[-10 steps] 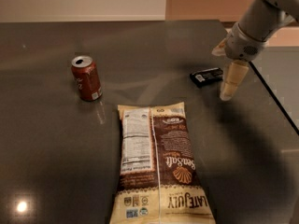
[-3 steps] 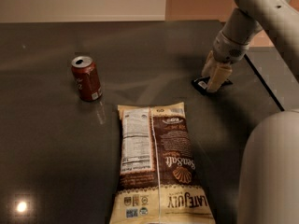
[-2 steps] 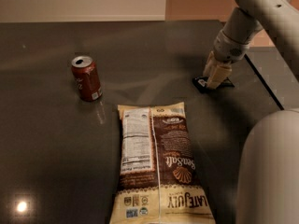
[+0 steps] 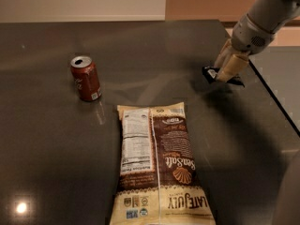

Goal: Pick rxbar chocolate

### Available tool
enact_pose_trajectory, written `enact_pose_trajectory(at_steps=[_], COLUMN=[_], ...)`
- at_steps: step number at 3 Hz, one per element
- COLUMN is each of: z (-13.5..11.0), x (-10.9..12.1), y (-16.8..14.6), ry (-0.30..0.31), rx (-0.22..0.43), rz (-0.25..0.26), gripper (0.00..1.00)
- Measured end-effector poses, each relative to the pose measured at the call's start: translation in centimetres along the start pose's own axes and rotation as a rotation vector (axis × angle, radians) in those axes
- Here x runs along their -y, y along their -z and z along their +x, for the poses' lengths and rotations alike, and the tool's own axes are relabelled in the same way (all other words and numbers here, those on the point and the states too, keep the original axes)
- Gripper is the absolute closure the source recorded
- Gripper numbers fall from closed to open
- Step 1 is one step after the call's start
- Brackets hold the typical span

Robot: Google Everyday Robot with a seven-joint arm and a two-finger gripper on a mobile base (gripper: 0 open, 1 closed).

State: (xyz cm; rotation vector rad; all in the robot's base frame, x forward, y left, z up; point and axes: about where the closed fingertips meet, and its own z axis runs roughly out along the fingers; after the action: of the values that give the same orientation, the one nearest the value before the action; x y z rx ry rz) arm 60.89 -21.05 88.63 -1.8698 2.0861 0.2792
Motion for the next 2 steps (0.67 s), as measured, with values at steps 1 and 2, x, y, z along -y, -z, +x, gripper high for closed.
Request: enact_pose_trajectory(at_steps=[1,2], z=[-1.5,-3.0], x=[-2.2,-3.4], y=[3.9,7.0], ry=[-0.026,-0.021], rx=[0.049,0.09], rz=[0.033,0.061], gripper=[1.0,1.0])
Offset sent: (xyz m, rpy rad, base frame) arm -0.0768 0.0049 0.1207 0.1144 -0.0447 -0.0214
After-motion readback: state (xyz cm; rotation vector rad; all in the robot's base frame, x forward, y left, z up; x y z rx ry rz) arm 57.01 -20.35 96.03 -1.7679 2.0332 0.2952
